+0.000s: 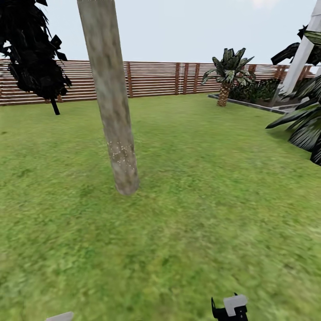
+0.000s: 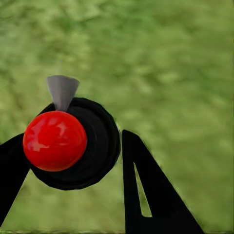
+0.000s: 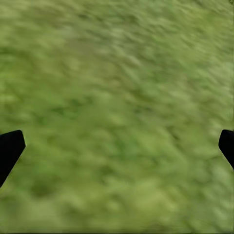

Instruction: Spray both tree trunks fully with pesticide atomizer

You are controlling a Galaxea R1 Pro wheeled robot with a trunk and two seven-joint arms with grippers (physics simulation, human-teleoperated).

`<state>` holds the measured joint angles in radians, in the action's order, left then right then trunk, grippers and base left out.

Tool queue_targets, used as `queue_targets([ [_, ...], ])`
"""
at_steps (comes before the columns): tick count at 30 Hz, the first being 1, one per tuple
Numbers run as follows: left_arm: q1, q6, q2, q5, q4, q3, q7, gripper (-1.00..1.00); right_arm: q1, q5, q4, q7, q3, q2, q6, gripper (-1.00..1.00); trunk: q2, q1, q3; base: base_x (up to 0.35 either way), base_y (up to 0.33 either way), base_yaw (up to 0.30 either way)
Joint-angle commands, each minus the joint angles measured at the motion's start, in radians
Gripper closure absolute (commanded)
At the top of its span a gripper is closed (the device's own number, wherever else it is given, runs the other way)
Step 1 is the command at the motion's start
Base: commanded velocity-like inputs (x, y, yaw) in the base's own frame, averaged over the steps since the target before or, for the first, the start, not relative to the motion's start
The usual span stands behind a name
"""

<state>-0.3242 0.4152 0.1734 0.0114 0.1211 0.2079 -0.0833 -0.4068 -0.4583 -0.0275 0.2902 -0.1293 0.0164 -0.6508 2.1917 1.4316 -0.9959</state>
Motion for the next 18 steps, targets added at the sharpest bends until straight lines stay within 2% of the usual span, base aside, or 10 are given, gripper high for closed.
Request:
queue_targets([
  [1, -0.001, 0.004, 0.001, 0.005, -0.001, 0.0, 0.001, 1.0, 0.0, -0.011, 0.001, 0.004, -0.007, 0.0, -0.003, -1.0, 0.0, 0.0, -0.001, -0.027, 0.0, 0.285],
  [5, 0.032, 0.014, 0.008, 0.016, 0.008, -0.013, 0.016, 1.0, 0.001, -0.011, 0.001, 0.003, -0.007, 0.002, -0.003, -1.0, 0.0, 0.0, -0.001, -0.007, 0.0, 0.285],
  [9, 0.059, 0.128, 0.01, 0.019, 0.009, -0.016, 0.098, 1.0, 0.002, -0.011, 0.001, 0.003, -0.007, 0.002, -0.003, -1.0, 0.0, 0.0, -0.001, -0.001, 0.0, 0.285],
  [12, 0.067, 0.148, 0.01, 0.021, 0.009, -0.017, 0.114, 1.0, 0.002, -0.011, 0.001, 0.003, -0.007, 0.002, -0.003, -1.0, 0.0, 0.0, -0.001, 0.0, 0.0, 0.285],
  [15, 0.069, 0.153, 0.009, 0.043, 0.01, -0.022, 0.116, 1.0, 0.002, -0.011, 0.001, 0.003, -0.007, 0.002, -0.003, -1.0, 0.0, 0.0, -0.001, 0.0, 0.0, 0.285],
  [18, 0.07, 0.155, 0.008, 0.048, 0.013, -0.022, 0.112, 1.0, 0.002, -0.011, 0.001, 0.003, -0.007, 0.002, -0.003, -1.0, 0.0, 0.0, -0.001, 0.0, 0.0, 0.285],
])
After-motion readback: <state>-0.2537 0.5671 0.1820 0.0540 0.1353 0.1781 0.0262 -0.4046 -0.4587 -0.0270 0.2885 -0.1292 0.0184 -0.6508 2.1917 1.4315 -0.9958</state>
